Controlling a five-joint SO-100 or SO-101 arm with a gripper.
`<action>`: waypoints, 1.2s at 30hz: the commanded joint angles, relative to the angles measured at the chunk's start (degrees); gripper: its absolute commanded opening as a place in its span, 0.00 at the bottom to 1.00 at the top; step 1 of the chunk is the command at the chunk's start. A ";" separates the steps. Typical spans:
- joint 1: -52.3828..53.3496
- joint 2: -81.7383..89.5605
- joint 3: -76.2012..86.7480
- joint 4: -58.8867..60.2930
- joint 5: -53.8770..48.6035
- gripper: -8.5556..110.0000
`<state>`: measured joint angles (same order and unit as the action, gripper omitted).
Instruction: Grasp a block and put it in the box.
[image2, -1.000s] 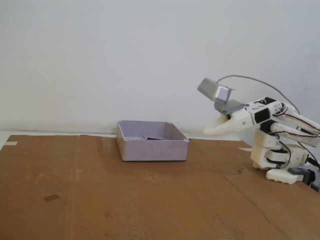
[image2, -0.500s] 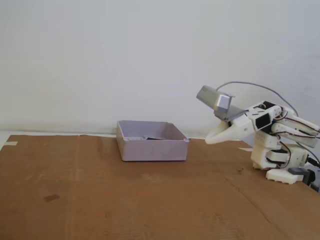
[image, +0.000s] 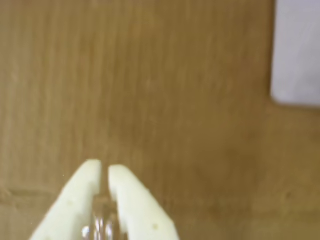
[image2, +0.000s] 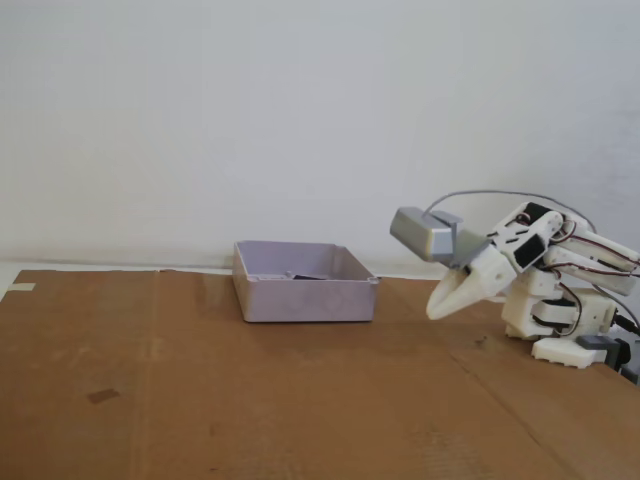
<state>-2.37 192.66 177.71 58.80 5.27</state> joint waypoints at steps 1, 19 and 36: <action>-0.35 2.46 2.64 6.06 0.26 0.07; -0.26 2.11 2.64 26.89 -0.35 0.07; 0.00 2.02 2.64 26.89 -0.35 0.07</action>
<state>-2.64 193.36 177.71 75.59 4.66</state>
